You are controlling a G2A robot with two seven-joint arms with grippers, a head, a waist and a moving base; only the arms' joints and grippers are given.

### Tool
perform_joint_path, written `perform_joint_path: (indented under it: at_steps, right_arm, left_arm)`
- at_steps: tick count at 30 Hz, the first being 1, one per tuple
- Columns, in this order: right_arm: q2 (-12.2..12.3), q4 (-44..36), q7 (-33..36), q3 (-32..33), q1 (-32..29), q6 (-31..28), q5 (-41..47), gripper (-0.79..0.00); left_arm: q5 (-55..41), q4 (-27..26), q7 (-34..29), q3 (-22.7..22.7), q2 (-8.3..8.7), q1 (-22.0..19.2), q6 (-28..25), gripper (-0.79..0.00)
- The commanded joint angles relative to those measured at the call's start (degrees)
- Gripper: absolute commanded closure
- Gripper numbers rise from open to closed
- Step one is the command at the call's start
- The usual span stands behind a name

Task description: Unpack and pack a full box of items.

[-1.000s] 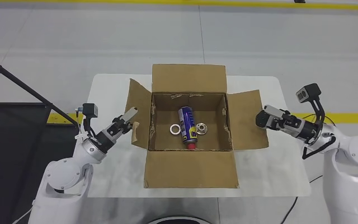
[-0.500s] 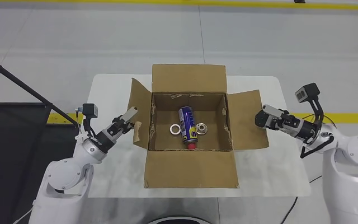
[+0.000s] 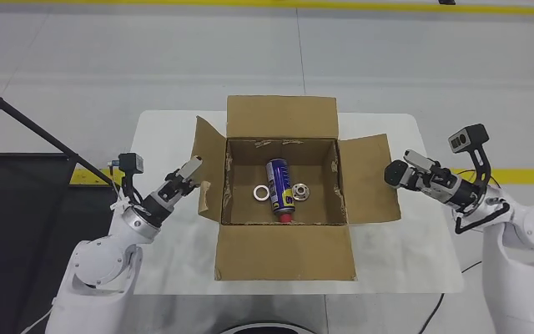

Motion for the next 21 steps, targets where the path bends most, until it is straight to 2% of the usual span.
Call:
perform_joint_path:
  at_steps: [1,12,21]
  right_arm:
    - [0.12,0.03,0.13,-0.03,-0.04,-0.15,-0.58,-0.785]
    - [0.12,0.03,0.13,-0.03,-0.04,-0.15,-0.58,-0.785]
    - [0.45,-0.73,-2.08,-0.51,-0.84,0.95,-0.85,-0.785]
  left_arm:
    - [0.45,0.17,-0.48,0.02,0.07,0.02,1.41,-0.785]
    - [0.45,0.17,-0.48,0.02,0.07,0.02,1.41,-0.785]
    - [-1.48,-2.72,1.33,-1.41,0.30,-0.27,0.32,-0.785]
